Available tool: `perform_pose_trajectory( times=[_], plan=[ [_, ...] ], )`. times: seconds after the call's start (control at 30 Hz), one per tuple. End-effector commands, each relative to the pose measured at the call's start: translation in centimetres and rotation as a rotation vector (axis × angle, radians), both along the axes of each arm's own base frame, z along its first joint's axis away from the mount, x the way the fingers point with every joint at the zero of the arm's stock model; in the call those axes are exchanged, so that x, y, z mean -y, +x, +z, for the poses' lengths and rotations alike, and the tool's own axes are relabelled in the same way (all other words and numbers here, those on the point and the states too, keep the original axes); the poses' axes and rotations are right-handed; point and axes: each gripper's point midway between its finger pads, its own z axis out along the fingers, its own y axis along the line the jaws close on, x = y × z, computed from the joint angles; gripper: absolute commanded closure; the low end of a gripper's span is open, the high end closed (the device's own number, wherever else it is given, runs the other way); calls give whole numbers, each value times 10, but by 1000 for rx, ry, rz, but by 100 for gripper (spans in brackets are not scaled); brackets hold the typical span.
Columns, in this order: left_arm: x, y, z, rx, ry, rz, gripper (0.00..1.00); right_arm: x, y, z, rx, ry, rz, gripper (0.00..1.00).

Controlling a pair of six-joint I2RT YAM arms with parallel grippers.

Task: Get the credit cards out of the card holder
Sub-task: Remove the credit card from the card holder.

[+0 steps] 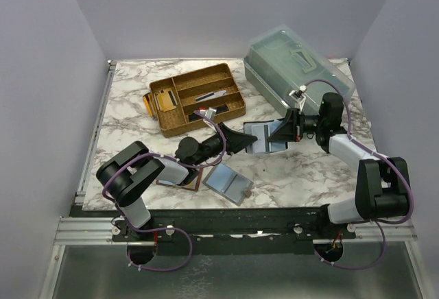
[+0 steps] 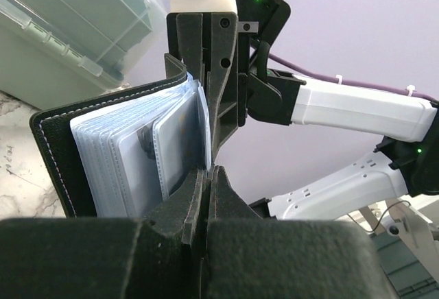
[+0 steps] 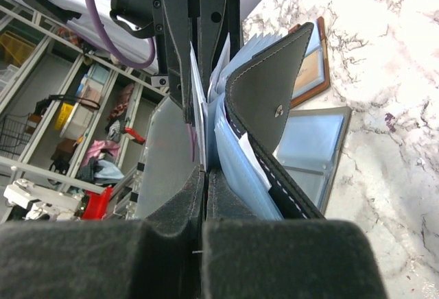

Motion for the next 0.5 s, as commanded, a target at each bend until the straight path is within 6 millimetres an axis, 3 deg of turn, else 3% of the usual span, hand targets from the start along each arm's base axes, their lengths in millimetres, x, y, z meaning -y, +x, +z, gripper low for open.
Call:
perform_pose_trajectory(
  times=[0.0,0.47],
  plan=[
    [-10,-15,34,96,-95,-77,100,5,-1,9,44,12,19,100],
    [-28,-10,42,100,-125,-77,100,9,0,7,35,14,12,100]
  ],
)
